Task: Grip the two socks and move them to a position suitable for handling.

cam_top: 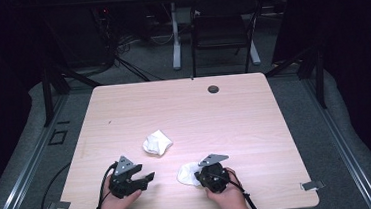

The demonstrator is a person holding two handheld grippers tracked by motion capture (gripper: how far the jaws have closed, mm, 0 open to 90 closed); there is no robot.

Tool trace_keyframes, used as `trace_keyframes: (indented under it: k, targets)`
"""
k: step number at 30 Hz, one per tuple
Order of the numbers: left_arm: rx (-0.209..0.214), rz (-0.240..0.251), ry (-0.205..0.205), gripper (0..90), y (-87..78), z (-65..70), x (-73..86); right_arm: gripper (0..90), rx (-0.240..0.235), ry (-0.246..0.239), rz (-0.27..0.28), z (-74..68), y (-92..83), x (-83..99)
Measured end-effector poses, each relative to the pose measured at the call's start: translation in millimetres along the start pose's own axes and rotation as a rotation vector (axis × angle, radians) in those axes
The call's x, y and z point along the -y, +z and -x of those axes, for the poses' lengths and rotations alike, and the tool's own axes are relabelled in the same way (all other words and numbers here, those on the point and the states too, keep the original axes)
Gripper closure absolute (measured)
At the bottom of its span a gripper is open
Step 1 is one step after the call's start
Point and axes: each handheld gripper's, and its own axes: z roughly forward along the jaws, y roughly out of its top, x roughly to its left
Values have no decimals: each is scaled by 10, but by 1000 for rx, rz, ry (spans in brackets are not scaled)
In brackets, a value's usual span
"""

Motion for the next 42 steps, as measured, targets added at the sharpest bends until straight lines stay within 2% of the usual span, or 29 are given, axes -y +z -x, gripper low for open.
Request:
trace_keyframes:
  k: [6, 7, 11, 12, 19, 22, 25, 29, 36, 42]
  targets:
    - [15, 1, 4, 406, 5, 39, -3, 900, -24, -19, 1, -84, 3, 19]
    - [29, 8, 7, 411, 14, 51, -2, 900, -20, -24, 6, -103, 6, 25]
    - [43, 18, 10, 416, 23, 87, -4, 900, -27, -34, 4, -129, 5, 31]
    - [40, 19, 23, 416, 26, 108, -8, 900, -32, -47, 2, -149, 2, 36]
    - [42, 0, 31, 438, 43, 164, -3, 900, -40, -69, -10, -185, -11, 45]
    - [81, -2, 28, 499, 50, 174, -1, 894, -47, -61, 0, -192, -20, 41]
    - [91, -10, 38, 534, 56, 195, -5, 883, -44, -57, 24, -193, -91, 14]
    - [83, -12, 55, 577, 68, 231, -10, 872, -24, -48, 25, -161, -179, 49]
    - [124, -38, 79, 704, 123, 328, -35, 868, 6, -18, 29, -138, -197, 75]
    - [162, -50, 79, 736, 242, 419, -71, 866, 31, 4, 22, -111, -189, 92]
